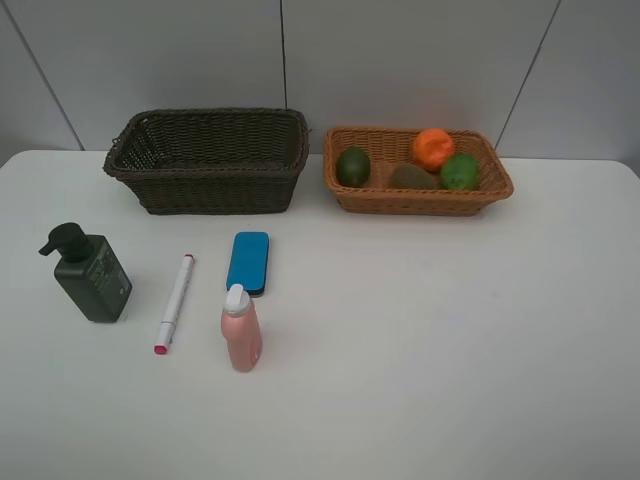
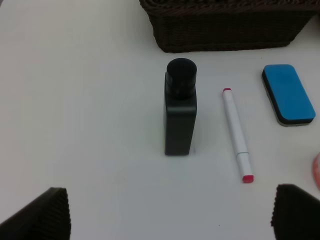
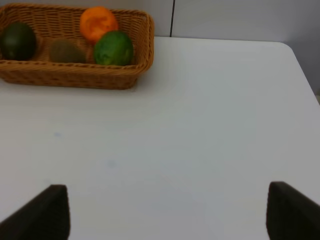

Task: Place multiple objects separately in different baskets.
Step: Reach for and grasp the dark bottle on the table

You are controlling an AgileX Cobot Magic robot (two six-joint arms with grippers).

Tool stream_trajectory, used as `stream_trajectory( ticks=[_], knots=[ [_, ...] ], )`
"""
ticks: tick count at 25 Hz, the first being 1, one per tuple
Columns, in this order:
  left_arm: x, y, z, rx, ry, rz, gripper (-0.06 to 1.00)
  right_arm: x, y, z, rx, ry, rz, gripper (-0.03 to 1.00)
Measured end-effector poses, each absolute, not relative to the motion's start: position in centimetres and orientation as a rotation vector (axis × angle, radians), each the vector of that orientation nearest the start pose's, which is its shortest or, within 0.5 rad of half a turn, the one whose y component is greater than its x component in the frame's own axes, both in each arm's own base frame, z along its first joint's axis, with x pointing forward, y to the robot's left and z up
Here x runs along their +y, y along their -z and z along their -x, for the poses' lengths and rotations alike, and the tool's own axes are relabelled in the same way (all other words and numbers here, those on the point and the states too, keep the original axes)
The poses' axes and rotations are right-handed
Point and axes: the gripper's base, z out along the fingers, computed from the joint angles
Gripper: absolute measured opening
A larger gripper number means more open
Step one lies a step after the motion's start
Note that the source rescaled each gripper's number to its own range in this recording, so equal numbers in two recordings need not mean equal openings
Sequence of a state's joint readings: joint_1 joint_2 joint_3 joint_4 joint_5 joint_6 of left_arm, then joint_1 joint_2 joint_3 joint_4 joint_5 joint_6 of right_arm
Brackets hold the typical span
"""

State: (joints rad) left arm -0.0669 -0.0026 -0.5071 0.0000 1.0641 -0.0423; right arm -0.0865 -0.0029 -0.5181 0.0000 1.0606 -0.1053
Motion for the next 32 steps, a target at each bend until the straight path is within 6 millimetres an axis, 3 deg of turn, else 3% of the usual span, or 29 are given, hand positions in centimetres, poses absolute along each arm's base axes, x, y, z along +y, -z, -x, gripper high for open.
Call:
stream_trajectory(
  ticks=[26, 32],
  knots=[
    [0.1, -27.9, 0.6, 2.036, 0.058, -0.025, 1.00, 0.1, -28.2, 0.7, 2.025, 0.121, 0.018, 1.00],
    [0.1, -29.4, 0.7, 1.994, 0.070, -0.025, 1.00, 0.1, -28.2, 0.7, 2.025, 0.121, 0.018, 1.00]
  ],
)
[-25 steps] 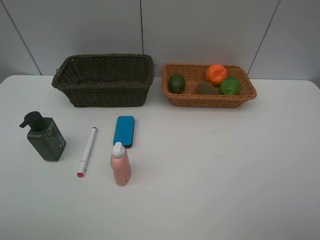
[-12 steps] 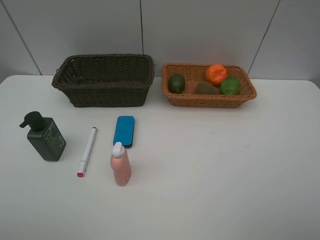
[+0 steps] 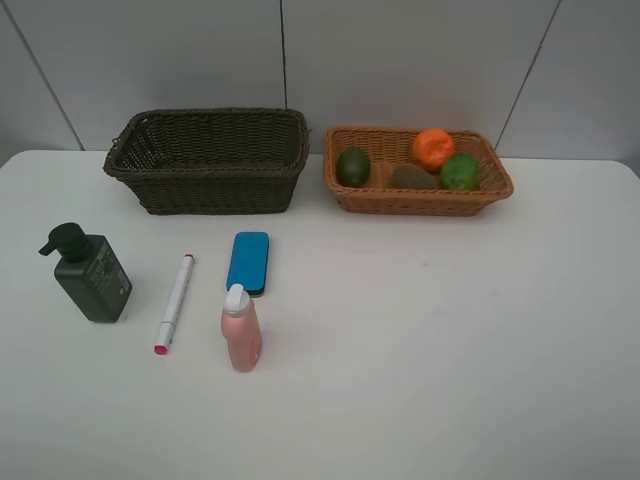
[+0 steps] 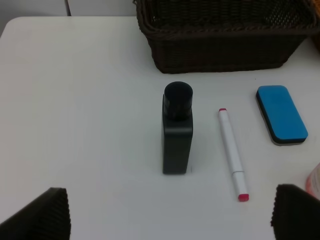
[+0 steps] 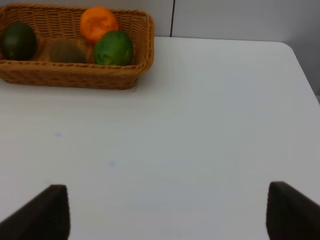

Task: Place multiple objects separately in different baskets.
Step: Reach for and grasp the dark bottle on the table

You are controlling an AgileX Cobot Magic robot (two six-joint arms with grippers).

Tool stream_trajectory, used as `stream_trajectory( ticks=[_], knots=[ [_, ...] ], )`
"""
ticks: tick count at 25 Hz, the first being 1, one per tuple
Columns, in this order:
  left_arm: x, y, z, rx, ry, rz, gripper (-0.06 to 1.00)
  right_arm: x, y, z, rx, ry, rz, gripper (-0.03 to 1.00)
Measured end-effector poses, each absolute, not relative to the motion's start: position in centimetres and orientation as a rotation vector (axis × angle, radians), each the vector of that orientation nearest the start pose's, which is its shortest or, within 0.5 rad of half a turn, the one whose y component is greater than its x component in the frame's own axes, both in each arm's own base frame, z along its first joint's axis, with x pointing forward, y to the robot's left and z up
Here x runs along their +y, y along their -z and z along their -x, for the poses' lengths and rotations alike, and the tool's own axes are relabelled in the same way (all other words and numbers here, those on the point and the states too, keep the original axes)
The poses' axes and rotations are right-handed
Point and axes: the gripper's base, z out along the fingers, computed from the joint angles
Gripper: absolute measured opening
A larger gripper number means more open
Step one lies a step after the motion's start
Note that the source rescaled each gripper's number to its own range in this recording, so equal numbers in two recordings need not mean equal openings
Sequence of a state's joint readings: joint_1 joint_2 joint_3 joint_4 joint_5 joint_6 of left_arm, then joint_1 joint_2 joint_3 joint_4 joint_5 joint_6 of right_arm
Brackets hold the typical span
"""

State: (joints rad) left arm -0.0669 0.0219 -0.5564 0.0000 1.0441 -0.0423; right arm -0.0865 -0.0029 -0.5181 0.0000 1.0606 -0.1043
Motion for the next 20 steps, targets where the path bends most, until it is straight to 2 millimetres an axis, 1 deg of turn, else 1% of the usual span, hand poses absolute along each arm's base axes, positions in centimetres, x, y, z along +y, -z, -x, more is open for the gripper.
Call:
stream_trajectory(
  ticks=[4, 7, 12, 16, 20],
  knots=[
    [-0.1, -31.1, -1.2, 2.081, 0.067, -0.026, 1.00, 0.1, -28.2, 0.7, 2.025, 0.121, 0.018, 1.00],
    [-0.2, -32.6, -3.7, 2.170, 0.063, -0.027, 1.00, 0.1, -28.2, 0.7, 2.025, 0.121, 0.018, 1.00],
    [-0.6, -34.5, -8.7, 2.309, 0.056, -0.028, 1.00, 0.1, -28.2, 0.7, 2.025, 0.121, 0.018, 1.00],
    [-0.9, -34.9, -13.0, 2.407, 0.056, -0.016, 1.00, 0.1, -28.2, 0.7, 2.025, 0.120, 0.017, 1.00],
    [-1.1, -33.9, -16.9, 2.515, 0.057, 0.007, 1.00, 0.1, -28.2, 0.7, 2.025, 0.120, 0.017, 1.00]
  ],
)
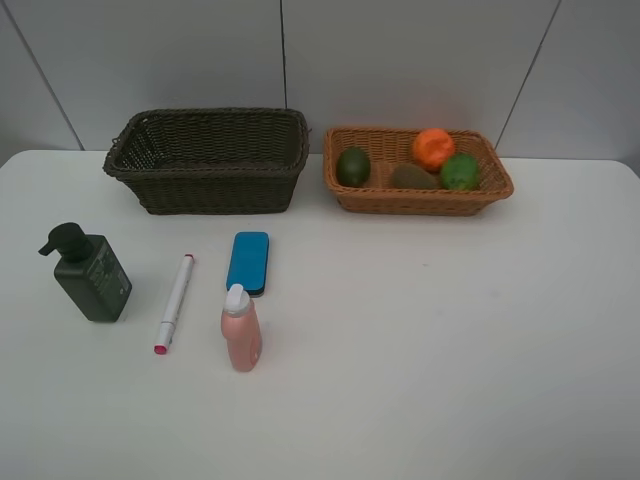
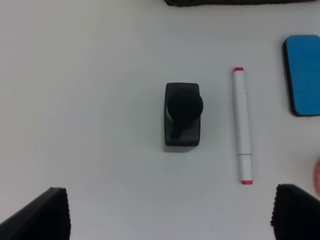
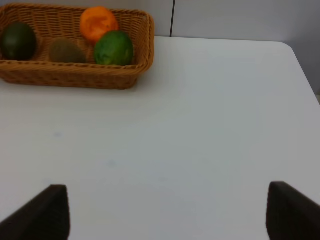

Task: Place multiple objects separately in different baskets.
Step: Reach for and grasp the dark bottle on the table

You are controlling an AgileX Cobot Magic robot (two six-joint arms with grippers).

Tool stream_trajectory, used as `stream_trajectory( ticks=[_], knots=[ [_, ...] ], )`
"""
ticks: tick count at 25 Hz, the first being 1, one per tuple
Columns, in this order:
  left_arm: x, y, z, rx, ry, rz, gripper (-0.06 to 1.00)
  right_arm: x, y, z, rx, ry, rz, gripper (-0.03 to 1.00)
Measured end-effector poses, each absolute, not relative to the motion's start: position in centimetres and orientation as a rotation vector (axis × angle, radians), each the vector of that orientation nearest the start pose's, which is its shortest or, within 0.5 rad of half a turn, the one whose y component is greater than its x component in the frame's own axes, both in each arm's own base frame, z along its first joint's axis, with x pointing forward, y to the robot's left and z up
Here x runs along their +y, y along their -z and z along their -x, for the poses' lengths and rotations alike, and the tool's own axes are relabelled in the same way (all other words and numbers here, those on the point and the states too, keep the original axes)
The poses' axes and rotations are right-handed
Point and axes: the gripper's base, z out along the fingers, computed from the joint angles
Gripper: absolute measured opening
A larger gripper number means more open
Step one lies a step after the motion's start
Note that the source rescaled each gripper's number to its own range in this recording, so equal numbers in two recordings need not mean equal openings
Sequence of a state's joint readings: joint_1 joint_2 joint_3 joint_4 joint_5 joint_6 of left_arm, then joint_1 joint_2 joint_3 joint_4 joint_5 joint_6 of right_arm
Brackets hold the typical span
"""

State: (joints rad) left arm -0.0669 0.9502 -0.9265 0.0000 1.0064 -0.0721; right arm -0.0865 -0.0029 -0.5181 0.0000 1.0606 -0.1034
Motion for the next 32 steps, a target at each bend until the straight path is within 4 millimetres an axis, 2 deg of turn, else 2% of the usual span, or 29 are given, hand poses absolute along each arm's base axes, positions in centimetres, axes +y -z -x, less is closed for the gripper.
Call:
stream_trajectory(
  ticks=[4, 11, 24, 32],
  knots=[
    [-1.5, -32.0, -20.1, 2.585, 0.070, 0.014, 1.00, 0.1, -28.2, 0.7, 2.025, 0.120, 0.017, 1.00],
    [-1.7, -28.3, -23.6, 2.711, 0.069, 0.021, 1.00, 0.1, -28.2, 0.7, 2.025, 0.120, 0.017, 1.00],
    [-2.0, -22.9, -27.3, 2.852, 0.051, 0.021, 1.00, 0.1, -28.2, 0.7, 2.025, 0.120, 0.017, 1.00],
    [-4.0, -19.9, -28.5, 2.909, 0.036, -0.094, 1.00, 0.1, -28.2, 0.7, 2.025, 0.120, 0.017, 1.00]
  ],
)
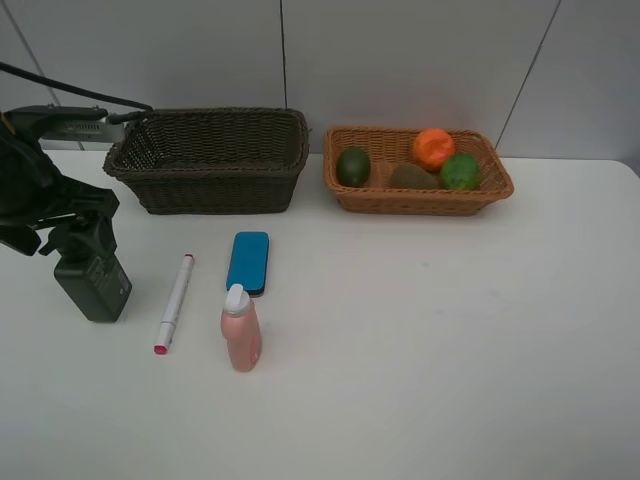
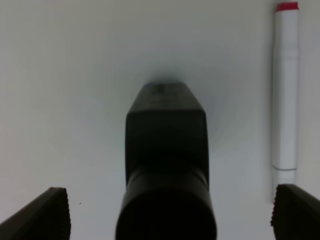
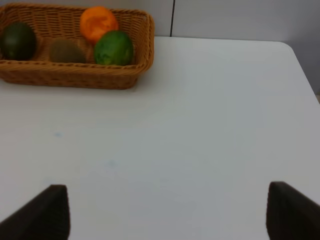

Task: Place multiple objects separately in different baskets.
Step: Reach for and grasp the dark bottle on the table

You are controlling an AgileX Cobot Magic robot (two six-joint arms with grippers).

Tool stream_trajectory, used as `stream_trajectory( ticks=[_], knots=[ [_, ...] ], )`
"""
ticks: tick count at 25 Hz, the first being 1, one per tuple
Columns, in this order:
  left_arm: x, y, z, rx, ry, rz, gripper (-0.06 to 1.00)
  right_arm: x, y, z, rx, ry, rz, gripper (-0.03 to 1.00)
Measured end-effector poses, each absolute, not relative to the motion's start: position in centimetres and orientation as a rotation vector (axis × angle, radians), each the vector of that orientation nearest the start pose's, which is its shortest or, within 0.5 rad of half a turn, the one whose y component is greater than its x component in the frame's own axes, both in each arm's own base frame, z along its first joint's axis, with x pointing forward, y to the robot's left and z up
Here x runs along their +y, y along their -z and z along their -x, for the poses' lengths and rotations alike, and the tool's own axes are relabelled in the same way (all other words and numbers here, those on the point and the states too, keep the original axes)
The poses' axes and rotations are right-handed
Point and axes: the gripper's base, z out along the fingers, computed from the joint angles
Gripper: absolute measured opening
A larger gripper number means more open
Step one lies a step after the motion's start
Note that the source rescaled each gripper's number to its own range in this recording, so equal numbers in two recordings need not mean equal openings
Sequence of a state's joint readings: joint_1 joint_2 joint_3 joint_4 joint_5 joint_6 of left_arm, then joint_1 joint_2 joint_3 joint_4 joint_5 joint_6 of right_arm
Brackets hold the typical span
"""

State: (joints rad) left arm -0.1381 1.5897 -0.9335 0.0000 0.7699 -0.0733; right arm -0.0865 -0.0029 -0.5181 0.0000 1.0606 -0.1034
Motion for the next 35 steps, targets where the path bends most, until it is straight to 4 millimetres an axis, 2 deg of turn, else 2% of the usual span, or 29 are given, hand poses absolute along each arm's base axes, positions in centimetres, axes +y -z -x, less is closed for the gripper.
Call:
stream_trajectory(
  ticks=[7, 14, 27, 29, 30, 31, 33, 35],
  knots=[
    [-4.3, -17.4, -29.2, 2.979, 0.022, -0.065, 1.00, 0.1, -28.2, 0.7, 2.025, 0.120, 0.017, 1.00],
    [-4.4, -16.1, -29.7, 2.989, 0.021, -0.033, 1.00, 0.1, -28.2, 0.7, 2.025, 0.120, 0.017, 1.00],
    [-4.4, -15.4, -30.0, 2.987, 0.024, 0.009, 0.99, 0.1, -28.2, 0.7, 2.025, 0.119, 0.015, 1.00],
    [-4.4, -15.4, -30.0, 2.986, 0.026, 0.030, 0.91, 0.1, -28.2, 0.7, 2.025, 0.119, 0.015, 1.00],
    [-4.4, -15.4, -30.0, 2.986, 0.026, 0.037, 0.81, 0.1, -28.2, 0.7, 2.025, 0.119, 0.015, 1.00],
    [-4.4, -15.4, -30.0, 2.986, 0.027, 0.046, 0.70, 0.1, -28.2, 0.7, 2.025, 0.119, 0.015, 1.00],
    [-4.4, -15.4, -30.0, 2.986, 0.024, 0.052, 0.37, 0.1, -28.2, 0.7, 2.025, 0.119, 0.015, 1.00],
    [-4.4, -15.4, -30.0, 2.986, 0.024, 0.057, 0.36, 0.1, -28.2, 0.7, 2.025, 0.119, 0.015, 1.00]
  ],
)
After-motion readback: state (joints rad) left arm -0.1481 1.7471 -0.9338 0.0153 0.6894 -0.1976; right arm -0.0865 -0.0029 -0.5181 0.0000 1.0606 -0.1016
